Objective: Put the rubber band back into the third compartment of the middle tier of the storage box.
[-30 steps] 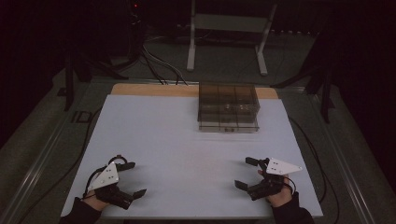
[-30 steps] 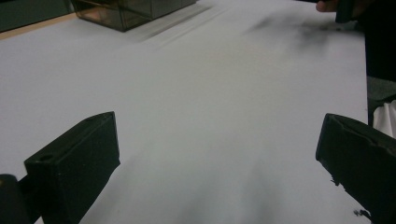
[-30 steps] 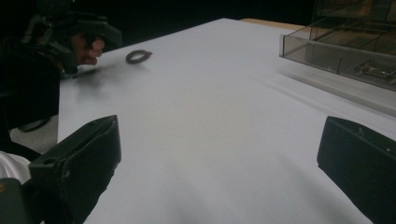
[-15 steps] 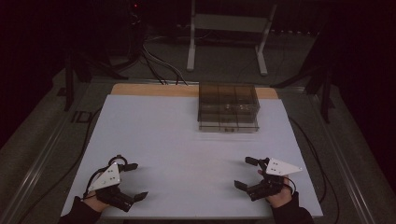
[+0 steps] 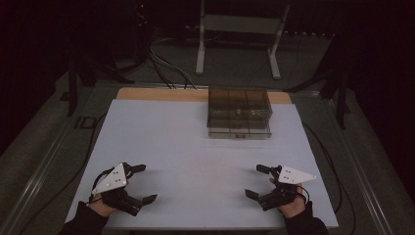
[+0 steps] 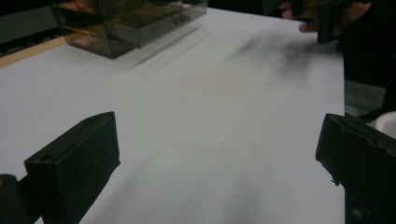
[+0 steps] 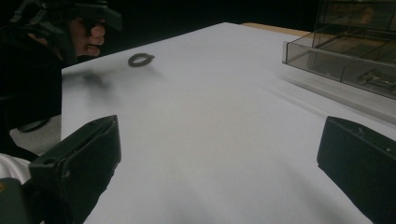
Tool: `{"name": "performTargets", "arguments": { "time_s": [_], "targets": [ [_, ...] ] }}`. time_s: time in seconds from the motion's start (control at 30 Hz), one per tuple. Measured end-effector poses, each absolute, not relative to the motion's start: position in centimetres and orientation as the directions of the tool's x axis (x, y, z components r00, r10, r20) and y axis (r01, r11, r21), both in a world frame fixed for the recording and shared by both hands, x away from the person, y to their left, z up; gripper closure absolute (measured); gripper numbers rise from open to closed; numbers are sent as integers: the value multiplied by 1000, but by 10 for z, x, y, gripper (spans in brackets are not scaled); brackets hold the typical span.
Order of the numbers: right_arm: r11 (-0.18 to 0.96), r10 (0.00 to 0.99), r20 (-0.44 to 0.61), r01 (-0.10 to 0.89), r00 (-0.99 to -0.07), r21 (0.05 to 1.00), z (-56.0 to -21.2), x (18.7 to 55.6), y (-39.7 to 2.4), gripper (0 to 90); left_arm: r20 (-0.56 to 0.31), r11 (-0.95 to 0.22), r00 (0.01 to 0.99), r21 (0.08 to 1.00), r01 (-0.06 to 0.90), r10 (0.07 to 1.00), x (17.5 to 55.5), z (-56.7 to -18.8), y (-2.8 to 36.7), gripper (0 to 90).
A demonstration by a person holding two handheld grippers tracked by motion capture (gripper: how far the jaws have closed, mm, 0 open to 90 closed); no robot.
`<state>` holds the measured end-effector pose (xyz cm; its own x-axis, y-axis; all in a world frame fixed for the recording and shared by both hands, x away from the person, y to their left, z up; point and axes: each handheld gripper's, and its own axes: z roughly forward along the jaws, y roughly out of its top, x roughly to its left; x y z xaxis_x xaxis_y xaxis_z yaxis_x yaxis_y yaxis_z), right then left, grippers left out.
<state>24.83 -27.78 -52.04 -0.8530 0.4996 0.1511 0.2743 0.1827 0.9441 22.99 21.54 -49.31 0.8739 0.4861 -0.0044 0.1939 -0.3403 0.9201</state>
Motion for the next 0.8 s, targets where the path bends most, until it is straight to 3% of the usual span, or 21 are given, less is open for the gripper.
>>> {"name": "performTargets", "arguments": {
  "time_s": [0.8],
  "targets": [
    [176,507,152,275,-849,945,-520,249,-280,0,6,-275,788,939,208,615,243,-477,247,3]
  ]
}}
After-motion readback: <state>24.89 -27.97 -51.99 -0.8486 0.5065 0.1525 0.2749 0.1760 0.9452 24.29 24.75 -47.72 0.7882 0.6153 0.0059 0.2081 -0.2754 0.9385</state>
